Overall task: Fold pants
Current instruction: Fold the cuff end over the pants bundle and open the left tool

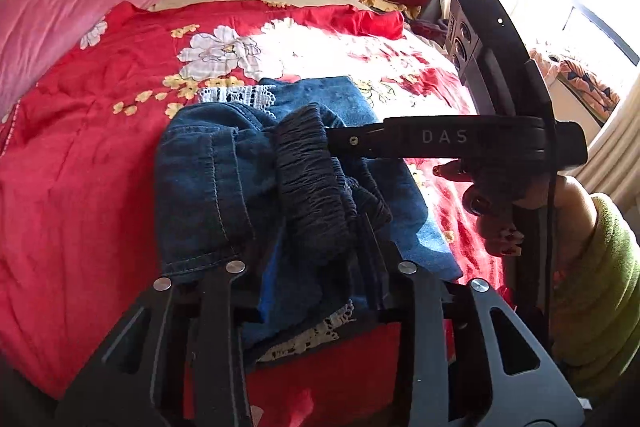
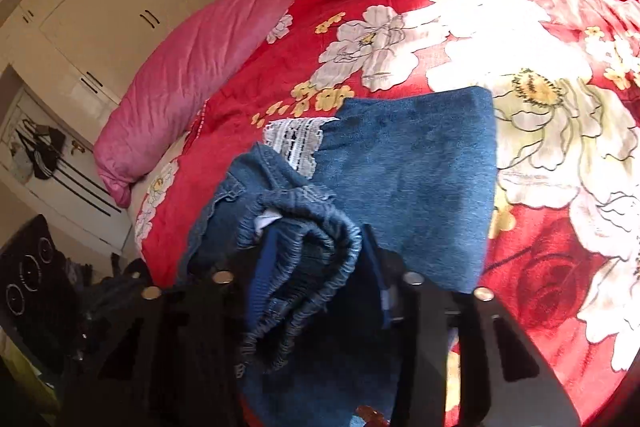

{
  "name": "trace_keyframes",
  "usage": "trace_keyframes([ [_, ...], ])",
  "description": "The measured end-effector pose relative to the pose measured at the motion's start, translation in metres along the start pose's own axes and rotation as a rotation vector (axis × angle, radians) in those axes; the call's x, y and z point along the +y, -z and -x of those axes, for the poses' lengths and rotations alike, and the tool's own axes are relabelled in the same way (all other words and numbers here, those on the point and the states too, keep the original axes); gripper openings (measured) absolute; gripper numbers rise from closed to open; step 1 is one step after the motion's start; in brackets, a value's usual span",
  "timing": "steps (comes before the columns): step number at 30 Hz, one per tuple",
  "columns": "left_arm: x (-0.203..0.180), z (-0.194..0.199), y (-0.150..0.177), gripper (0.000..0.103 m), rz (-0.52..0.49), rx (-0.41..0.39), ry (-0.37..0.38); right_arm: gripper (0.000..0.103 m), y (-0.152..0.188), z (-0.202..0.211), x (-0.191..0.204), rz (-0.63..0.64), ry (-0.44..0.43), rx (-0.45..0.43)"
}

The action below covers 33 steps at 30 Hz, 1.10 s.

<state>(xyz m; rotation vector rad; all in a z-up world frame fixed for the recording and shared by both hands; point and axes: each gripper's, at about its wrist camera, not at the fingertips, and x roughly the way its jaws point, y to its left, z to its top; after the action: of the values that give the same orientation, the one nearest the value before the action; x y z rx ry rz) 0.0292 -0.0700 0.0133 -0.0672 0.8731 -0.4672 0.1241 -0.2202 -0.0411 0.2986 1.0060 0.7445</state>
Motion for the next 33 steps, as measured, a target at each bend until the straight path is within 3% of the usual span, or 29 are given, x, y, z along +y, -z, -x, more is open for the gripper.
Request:
trace_keyframes([
  [4,-0.007,0.023,-0.002,0.025,-0.011,-0.043,0.042,0.025,0.001,0.028,0.017,0.065,-0.062,-0.096],
  [6,-0.013,0.026,-0.003,0.025,-0.024,-0.045,0.068,0.025,0.002,0.039,0.017,0.080,-0.012,-0.123],
  [8,-0.019,0.020,-0.002,0.024,-0.021,-0.011,0.126,0.025,0.004,0.042,0.008,0.075,0.071,-0.122],
  [11,-0.032,0.002,0.008,0.024,-0.078,0.043,0.103,0.025,0.011,0.037,-0.019,-0.010,0.135,-0.072],
  [14,-0.031,-0.018,0.022,0.024,-0.051,0.125,0.125,0.026,0.017,0.040,-0.035,-0.081,0.120,-0.074],
  [16,-0.032,-0.016,0.026,0.024,-0.059,0.130,0.134,0.033,0.017,0.049,-0.029,-0.067,0.125,-0.103],
  [18,-0.032,-0.004,0.025,0.025,-0.064,0.109,0.154,0.050,0.014,0.061,-0.012,-0.023,0.132,-0.150],
  [20,-0.030,0.013,0.023,0.026,-0.064,0.071,0.160,0.050,0.011,0.068,0.004,0.013,0.125,-0.178],
  [22,-0.022,0.033,0.019,0.030,-0.059,0.011,0.140,0.050,0.008,0.068,0.018,0.050,0.122,-0.182],
  [24,-0.007,0.048,0.013,0.034,-0.045,-0.037,0.071,0.050,0.008,0.062,0.029,0.081,0.112,-0.162],
  [28,0.035,0.047,0.008,0.034,0.041,-0.034,-0.095,0.050,0.013,0.037,0.039,0.131,0.151,-0.089],
  [31,0.053,0.044,0.011,0.034,0.096,-0.017,-0.101,0.047,0.026,0.014,0.036,0.191,0.312,0.004],
  [33,0.055,0.043,0.014,0.034,0.102,-0.007,-0.102,0.047,0.033,0.014,0.025,0.152,0.307,0.012],
])
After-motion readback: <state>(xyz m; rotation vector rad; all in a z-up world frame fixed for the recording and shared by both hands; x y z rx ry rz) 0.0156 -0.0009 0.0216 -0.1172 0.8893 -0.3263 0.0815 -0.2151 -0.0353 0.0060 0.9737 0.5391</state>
